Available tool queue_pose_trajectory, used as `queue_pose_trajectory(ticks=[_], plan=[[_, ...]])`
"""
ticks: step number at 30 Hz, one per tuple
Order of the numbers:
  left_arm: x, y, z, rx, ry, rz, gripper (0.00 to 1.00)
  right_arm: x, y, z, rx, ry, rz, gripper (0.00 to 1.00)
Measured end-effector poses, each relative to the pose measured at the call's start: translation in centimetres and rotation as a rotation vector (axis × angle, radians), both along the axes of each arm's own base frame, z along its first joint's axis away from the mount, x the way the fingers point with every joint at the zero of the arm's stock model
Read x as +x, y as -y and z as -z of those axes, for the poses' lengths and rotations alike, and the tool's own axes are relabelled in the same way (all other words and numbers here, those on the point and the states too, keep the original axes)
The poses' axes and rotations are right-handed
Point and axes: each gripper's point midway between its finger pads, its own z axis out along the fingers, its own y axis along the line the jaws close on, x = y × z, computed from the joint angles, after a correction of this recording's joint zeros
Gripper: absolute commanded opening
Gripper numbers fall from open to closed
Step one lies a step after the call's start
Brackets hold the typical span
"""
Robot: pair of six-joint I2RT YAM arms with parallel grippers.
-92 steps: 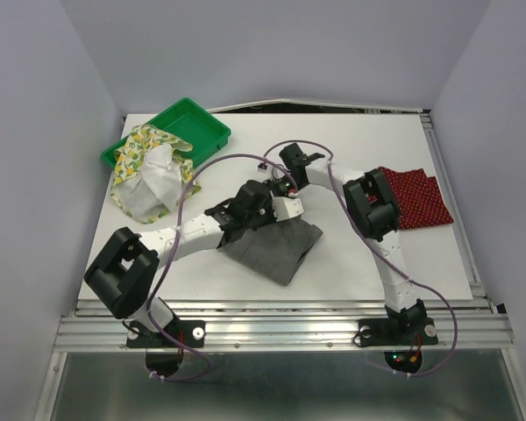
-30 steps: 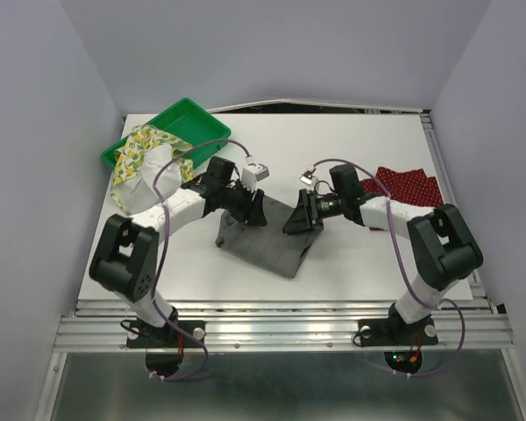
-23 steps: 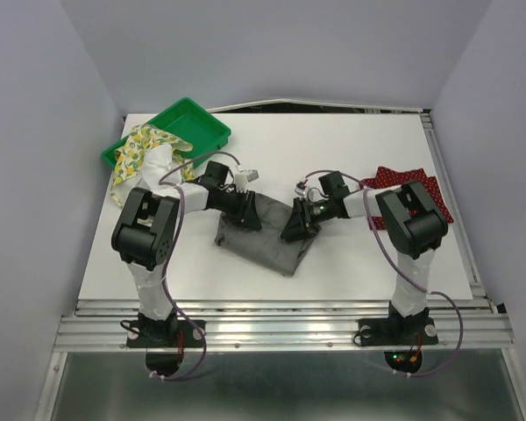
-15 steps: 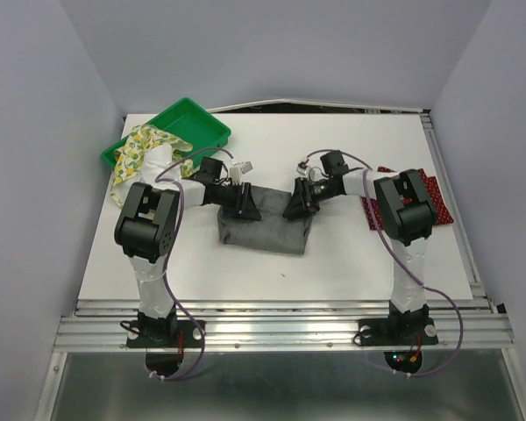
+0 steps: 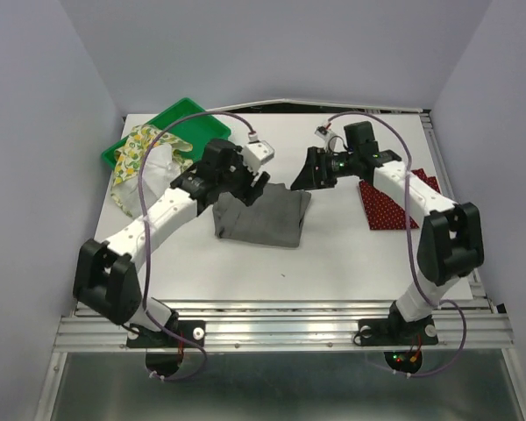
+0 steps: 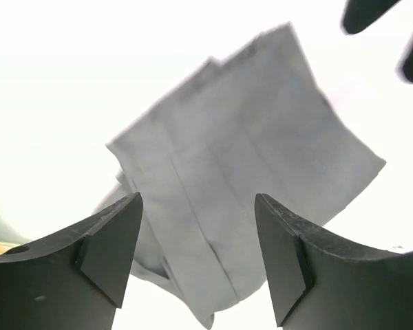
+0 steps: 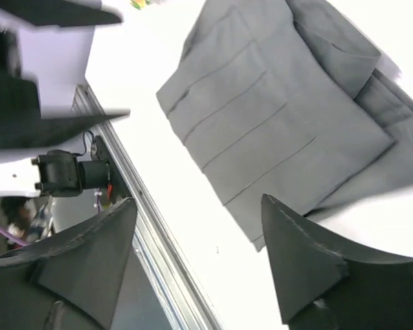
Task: Fold and stack the skirts
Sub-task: Neatly place the folded skirt to the corner
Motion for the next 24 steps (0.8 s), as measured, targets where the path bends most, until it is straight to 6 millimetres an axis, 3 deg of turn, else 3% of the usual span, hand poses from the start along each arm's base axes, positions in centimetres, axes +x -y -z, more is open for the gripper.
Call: queue_pose_trajectory(ticks=[1,2,5,7,11,13,16,20,22,24], plan=[[-1.0,1.2,-2.1,0.035,0.107,0.039,0.78,-0.5,0.3,-1.1,0.001,0.024,0.013,0.89],[-2.0,2.1,-3.3,0.077,0.19,0.066,0.78,-0.9,0.7,-1.8,-0.006,0.05,0.031,1.0],[-6.2,4.8,-3.5,0.159,0.317,0.19,0.78,-1.8,1.8,-1.8,-0.036,0.053,0.114,1.0],[-8.9,5.6,-0.9,0.262,0.345,0.273,0.78,-2.7,2.9,0.5,-0.062,-0.015,0.187,1.0],[-12.3,4.2,6.1,0.519,0.359,0.396,0.79,-4.1,6.4,6.5,-0.114,-0.219,0.371,1.0],[-13.8,3.7,8.5,0.611,0.362,0.463,0.79,-4.8,8.4,8.9,-0.13,-0.326,0.479,1.0],[-14.6,3.6,10.2,0.689,0.388,0.51,0.78,-4.7,9.1,9.9,-0.107,-0.376,0.546,1.0],[-13.1,4.3,10.7,0.715,0.463,0.471,0.74,-4.0,8.4,9.3,-0.055,-0.357,0.553,1.0],[-12.6,4.4,11.2,0.733,0.488,0.462,0.65,-3.8,8.2,9.2,-0.027,-0.351,0.557,1.0],[-12.2,4.5,12.1,0.757,0.496,0.463,0.48,-3.9,8.0,9.4,-0.006,-0.353,0.557,1.0]])
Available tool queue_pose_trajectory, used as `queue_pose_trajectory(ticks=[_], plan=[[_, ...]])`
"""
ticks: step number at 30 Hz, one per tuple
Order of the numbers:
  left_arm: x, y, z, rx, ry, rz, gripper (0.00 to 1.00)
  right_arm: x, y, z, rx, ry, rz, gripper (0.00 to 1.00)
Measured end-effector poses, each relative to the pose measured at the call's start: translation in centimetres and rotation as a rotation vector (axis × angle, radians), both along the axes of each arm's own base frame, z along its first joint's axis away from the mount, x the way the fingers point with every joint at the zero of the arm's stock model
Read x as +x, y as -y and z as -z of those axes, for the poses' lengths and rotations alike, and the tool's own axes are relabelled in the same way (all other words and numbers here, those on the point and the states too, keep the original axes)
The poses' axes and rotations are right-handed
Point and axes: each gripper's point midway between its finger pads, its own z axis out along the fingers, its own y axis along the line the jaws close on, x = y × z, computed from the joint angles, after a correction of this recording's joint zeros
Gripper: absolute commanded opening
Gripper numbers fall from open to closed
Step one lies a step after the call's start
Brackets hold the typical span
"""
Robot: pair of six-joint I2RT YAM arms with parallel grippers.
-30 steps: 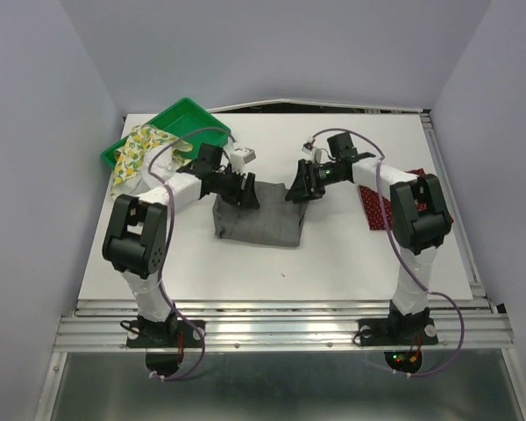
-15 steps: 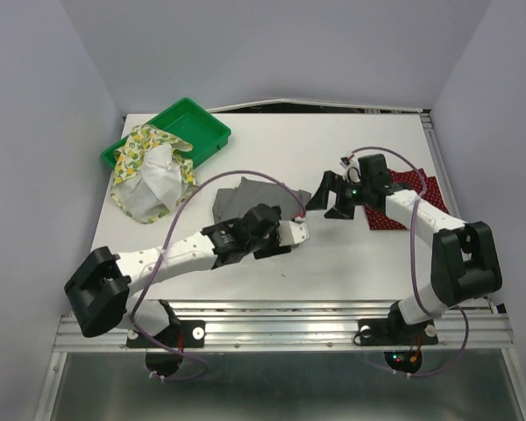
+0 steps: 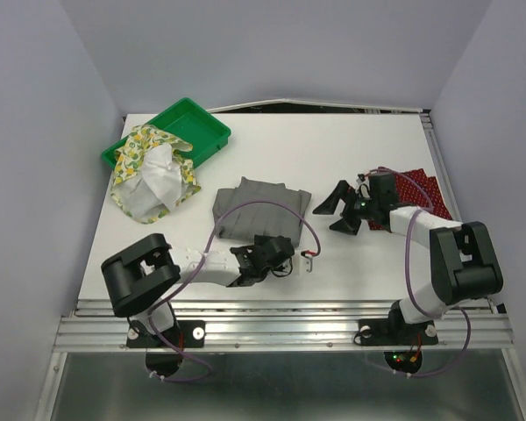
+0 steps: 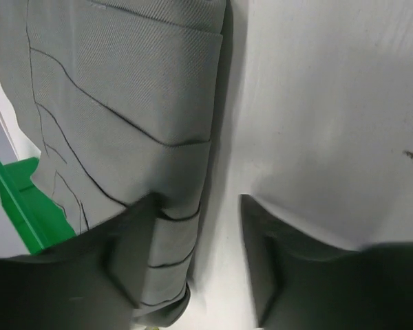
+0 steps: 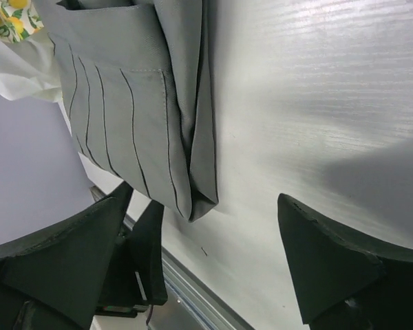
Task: Fold and stack the skirts
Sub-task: Neatly place the folded skirt to the corner
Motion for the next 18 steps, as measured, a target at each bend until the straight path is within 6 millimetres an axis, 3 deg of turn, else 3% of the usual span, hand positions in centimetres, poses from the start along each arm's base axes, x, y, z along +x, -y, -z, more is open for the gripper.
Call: queue_pose_trajectory(ticks=[2,5,7,12,18], plan=[[0.2,0.2,0.7,0.009,0.004,0.001,0.29,-0.2,-0.2,0.4,0.019,-0.01,0.0,1.0],[0.3,0.3,1.2,0.01,-0.006,0.001,0.15,-0.1,-0.4,1.1,0.031,-0.028,-0.002,1.0],[0.5,0.4,1.2,-0.011,-0.025,-0.004,0.0,0.0,-0.4,1.9,0.032,-0.045,-0.002,1.0],[1.7,0.8,0.5,-0.102,-0.107,-0.043,0.0,-0.1,-1.7,2.5,0.043,-0.044,-0.03,1.0],[4.1,0.7,-3.0,-0.258,-0.172,-0.092,0.0,-0.7,-5.1,2.4,0.082,-0.016,-0.104,1.0]])
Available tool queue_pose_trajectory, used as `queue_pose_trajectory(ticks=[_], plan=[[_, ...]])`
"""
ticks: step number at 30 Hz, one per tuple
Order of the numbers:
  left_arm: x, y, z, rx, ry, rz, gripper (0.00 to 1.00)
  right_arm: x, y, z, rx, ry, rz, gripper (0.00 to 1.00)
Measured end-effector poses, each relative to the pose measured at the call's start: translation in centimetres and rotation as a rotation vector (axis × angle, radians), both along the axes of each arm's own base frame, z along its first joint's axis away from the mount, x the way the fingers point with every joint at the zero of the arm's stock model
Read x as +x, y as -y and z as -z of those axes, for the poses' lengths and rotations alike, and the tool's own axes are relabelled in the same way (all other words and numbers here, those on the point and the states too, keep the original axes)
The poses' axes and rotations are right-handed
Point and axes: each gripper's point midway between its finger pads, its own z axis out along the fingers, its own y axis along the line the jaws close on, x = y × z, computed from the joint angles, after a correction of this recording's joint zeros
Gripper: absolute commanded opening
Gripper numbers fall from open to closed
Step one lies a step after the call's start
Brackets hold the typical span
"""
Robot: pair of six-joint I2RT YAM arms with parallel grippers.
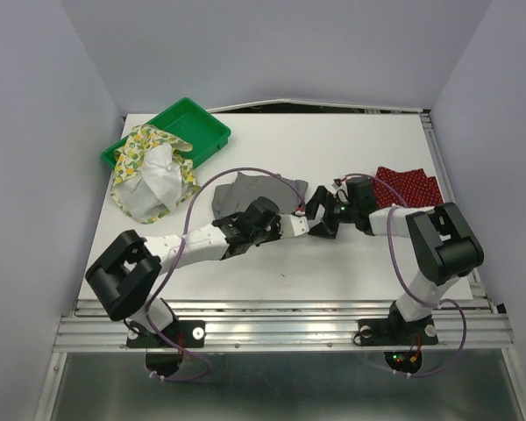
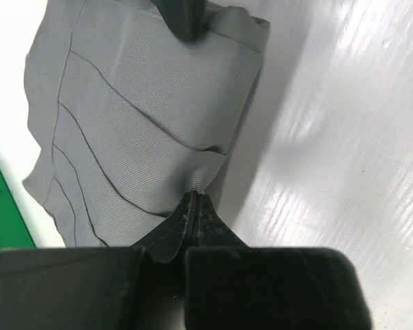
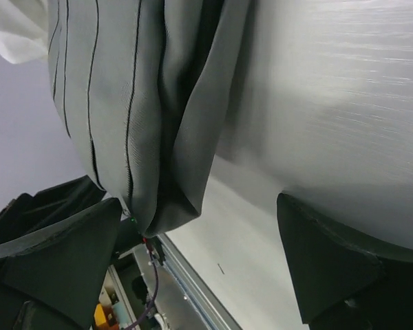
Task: Fold and stack the skirts
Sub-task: Neatly place the folded skirt to the corner
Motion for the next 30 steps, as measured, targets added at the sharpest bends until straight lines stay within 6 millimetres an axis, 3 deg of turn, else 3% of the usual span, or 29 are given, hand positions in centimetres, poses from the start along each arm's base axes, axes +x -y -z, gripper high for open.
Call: queue_pose_trajectory(ticks=[5,14,21,30], plan=[[0.2,1.0,-1.8,-0.081,-0.04,0.023,0.0,0.1,-2.0,0.3,0.059,-0.006,-0.027,1.0],[-1.1,1.6,-1.3,-0.094,-0.103,0.073,0.0,1.9,-4.0,0.0,0.16,0.007,0.019,1.0],[-1.0,2.2,-1.8,-0.117,-0.111,0.082,0.0,3.0,-6.7,0.0,0.22,0.041,0.004,1.0],[-1.2,2.5,-1.7,-0.125,-0.125,0.098,0.0,2.9,-7.2,-0.3,0.285,0.079,-0.006,1.0]])
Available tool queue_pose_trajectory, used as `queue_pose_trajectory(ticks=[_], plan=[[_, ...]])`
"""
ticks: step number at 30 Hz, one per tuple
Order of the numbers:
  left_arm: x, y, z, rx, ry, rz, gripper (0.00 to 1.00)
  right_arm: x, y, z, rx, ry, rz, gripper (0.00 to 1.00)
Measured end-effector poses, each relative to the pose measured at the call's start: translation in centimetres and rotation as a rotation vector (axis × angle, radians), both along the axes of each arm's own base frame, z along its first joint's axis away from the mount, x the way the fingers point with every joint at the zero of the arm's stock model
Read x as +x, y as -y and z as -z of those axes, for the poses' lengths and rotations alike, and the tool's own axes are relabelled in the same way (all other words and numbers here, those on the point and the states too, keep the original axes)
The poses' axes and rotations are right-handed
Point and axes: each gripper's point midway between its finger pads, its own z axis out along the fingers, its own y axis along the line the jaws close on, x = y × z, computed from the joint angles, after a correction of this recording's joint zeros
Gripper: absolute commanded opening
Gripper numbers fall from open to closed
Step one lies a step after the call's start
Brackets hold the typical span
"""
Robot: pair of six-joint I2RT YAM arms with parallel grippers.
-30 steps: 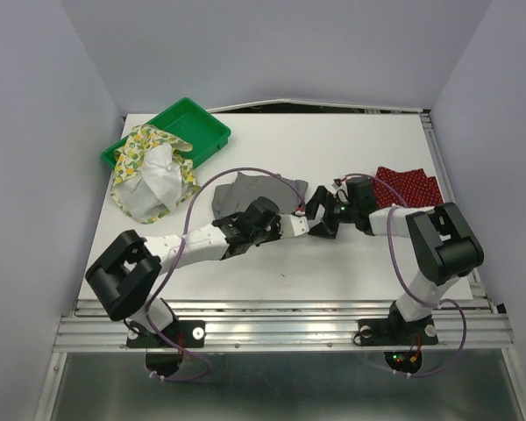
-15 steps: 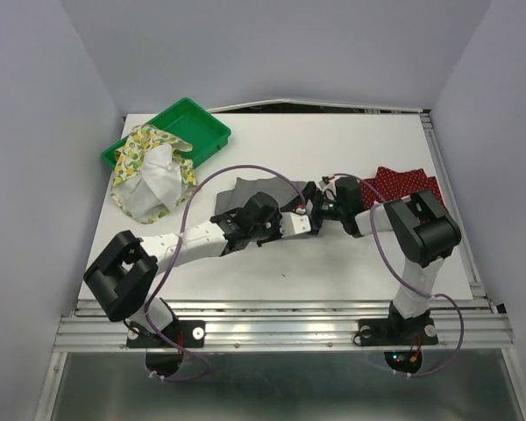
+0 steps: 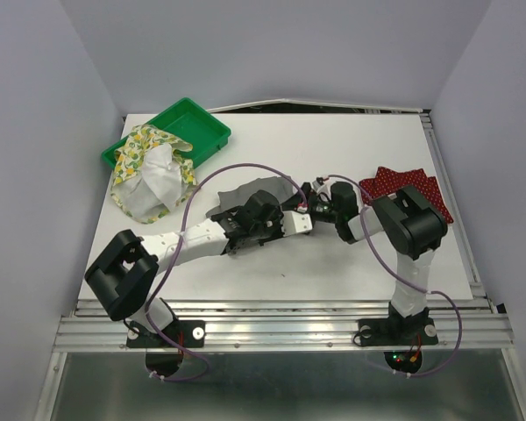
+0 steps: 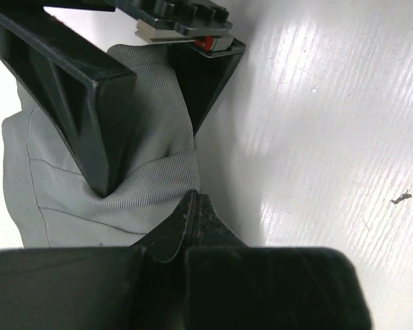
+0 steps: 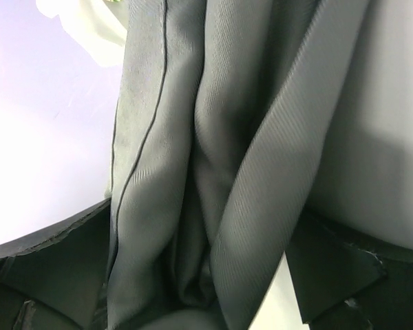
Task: Fold and stack the skirts
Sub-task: Neatly place the folded skirt to the corner
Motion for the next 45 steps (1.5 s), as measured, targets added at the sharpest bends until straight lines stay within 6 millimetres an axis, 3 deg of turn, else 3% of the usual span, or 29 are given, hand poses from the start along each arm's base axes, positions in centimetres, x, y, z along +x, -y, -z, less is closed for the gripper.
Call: queue_pose_trajectory(ticks=[6,12,21,30,33,34,36,37,40,43,44,45], plan=[[-0.1,0.1,0.0,-0.007,-0.009,0.015,0.0,-1.0,2.5,-0.1,-0.018,-0.011,0.02,1.0],[-0.8,0.3,0.3,-0.002,-0.029,0.062,0.0,-0.7,3.6,-0.4,-0.027,0.01,0.007,1.0],[-1.8,0.3,0.8,0.014,-0.058,0.12,0.0,0.2,2.5,-0.8,-0.012,0.036,-0.035,1.0],[-2.2,0.2,1.0,0.025,-0.062,0.152,0.0,-0.5,-1.3,-0.4,0.033,0.04,-0.116,0.98],[-2.3,0.2,1.1,0.029,-0.062,0.161,0.0,0.0,-1.6,-0.4,0.049,0.043,-0.117,0.74],[-2.3,0.2,1.0,0.028,-0.063,0.162,0.0,0.1,-1.7,-0.2,0.046,0.047,-0.118,0.6],[-2.4,0.2,1.0,0.027,-0.063,0.164,0.0,0.1,-1.7,0.6,0.032,0.042,-0.122,0.46],[-2.4,0.3,1.0,0.026,-0.064,0.165,0.0,0.1,-1.6,1.3,0.008,0.041,-0.127,0.33],[-2.4,0.2,1.0,0.027,-0.065,0.163,0.02,0.2,-1.6,2.6,-0.056,0.049,-0.165,0.07],[-2.4,0.1,1.0,0.03,-0.067,0.148,0.28,0.6,-1.7,2.8,-0.11,0.085,-0.214,0.01],[-2.4,0.0,1.0,0.031,-0.07,0.136,0.41,0.7,-1.6,2.7,-0.138,0.104,-0.238,0.01],[-2.6,-0.1,0.8,0.03,-0.078,0.122,0.44,0.7,-1.6,2.6,-0.153,0.108,-0.25,0.01]])
